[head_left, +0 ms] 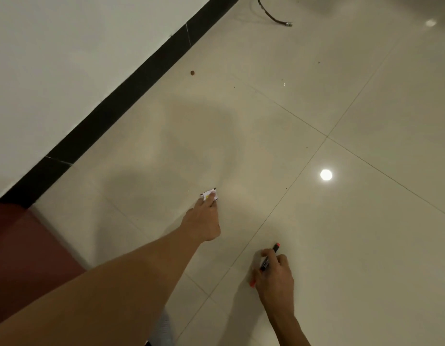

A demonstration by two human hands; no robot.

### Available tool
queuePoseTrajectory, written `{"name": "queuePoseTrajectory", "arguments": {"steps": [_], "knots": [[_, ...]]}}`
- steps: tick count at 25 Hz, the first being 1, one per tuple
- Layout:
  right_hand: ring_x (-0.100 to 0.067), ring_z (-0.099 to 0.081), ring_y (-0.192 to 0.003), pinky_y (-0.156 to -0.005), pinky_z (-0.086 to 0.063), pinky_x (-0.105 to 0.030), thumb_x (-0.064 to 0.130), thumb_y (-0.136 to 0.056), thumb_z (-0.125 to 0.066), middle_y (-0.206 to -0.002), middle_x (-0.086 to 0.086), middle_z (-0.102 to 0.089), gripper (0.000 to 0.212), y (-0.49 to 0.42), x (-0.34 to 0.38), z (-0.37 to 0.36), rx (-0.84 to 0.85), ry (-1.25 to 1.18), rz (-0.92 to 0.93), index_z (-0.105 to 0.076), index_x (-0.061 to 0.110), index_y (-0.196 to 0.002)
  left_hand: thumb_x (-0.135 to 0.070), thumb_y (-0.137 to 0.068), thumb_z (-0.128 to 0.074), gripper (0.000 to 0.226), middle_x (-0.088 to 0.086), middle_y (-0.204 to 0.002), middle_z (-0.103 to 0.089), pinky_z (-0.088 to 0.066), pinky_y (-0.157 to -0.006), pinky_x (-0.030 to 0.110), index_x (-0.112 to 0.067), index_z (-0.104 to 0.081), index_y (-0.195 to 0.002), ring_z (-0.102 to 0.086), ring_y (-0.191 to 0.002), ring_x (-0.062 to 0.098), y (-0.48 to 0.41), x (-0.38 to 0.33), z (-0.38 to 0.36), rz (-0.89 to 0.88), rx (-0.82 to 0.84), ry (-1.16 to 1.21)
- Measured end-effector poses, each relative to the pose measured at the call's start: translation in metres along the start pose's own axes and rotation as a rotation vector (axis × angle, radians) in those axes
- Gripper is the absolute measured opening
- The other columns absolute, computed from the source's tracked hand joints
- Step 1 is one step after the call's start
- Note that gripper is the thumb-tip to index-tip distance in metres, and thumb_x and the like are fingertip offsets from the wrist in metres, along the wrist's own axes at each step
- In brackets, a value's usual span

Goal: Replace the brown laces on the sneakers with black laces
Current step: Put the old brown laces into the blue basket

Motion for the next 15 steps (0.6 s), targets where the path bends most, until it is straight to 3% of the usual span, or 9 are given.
{"name": "queuePoseTrajectory", "arguments": {"steps": [4, 10, 12, 15], "knots": [[-0.017, -0.056, -0.085, -0.073, -0.054, -0.031, 0.009, -0.083, -0.079, -0.104, 0.004, -0.050, 0.044, -0.002, 0.003, -0.001, 0.009, 0.048, -0.040, -0.059, 0.022, -0.121, -0.016, -0.098, -0.049, 0.080, 0.004, -0.174, 0.008, -0.013, -0.129, 0.034, 0.002, -0.006, -0.164, 0.001, -0.162, 0.023, 0.001, -0.002, 0.001, -0.003, 0.002, 0.067], [-0.021, -0.058, -0.095, -0.083, -0.057, -0.037, 0.008, -0.084, -0.080, -0.115, -0.001, -0.056, 0.044, -0.003, 0.003, -0.002, 0.013, 0.067, -0.044, -0.060, 0.015, -0.123, -0.016, -0.098, -0.050, 0.083, -0.001, -0.175, 0.007, -0.015, -0.129, 0.032, -0.003, -0.003, -0.165, 0.001, -0.162, 0.017, 0.009, -0.003, 0.010, -0.011, 0.037, 0.041], [-0.021, -0.059, -0.095, -0.084, -0.058, -0.038, 0.005, -0.086, -0.076, -0.118, -0.002, -0.057, 0.043, -0.002, 0.006, -0.002, 0.006, 0.064, -0.053, -0.060, 0.014, -0.125, -0.016, -0.097, -0.052, 0.080, -0.004, -0.174, -0.004, -0.026, -0.126, 0.032, -0.005, -0.010, -0.165, -0.014, -0.160, 0.017, 0.018, -0.004, 0.014, -0.011, 0.024, 0.055], [-0.018, -0.058, -0.089, -0.078, -0.055, -0.033, 0.000, -0.093, -0.063, -0.113, -0.003, -0.058, 0.036, 0.003, 0.017, 0.000, -0.024, 0.041, -0.045, -0.059, 0.012, -0.127, -0.013, -0.093, -0.060, 0.066, -0.001, -0.157, -0.045, -0.049, -0.105, 0.035, -0.014, -0.039, -0.155, -0.053, -0.137, 0.024, 0.036, -0.004, 0.024, 0.031, -0.028, 0.063]]}}
Point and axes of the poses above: each hand's wrist, its own y-axis away from the middle knuckle, its own z-axis out of the back of the hand, x = y × z, the point moved 1 cm from there along -y, towards the middle knuckle
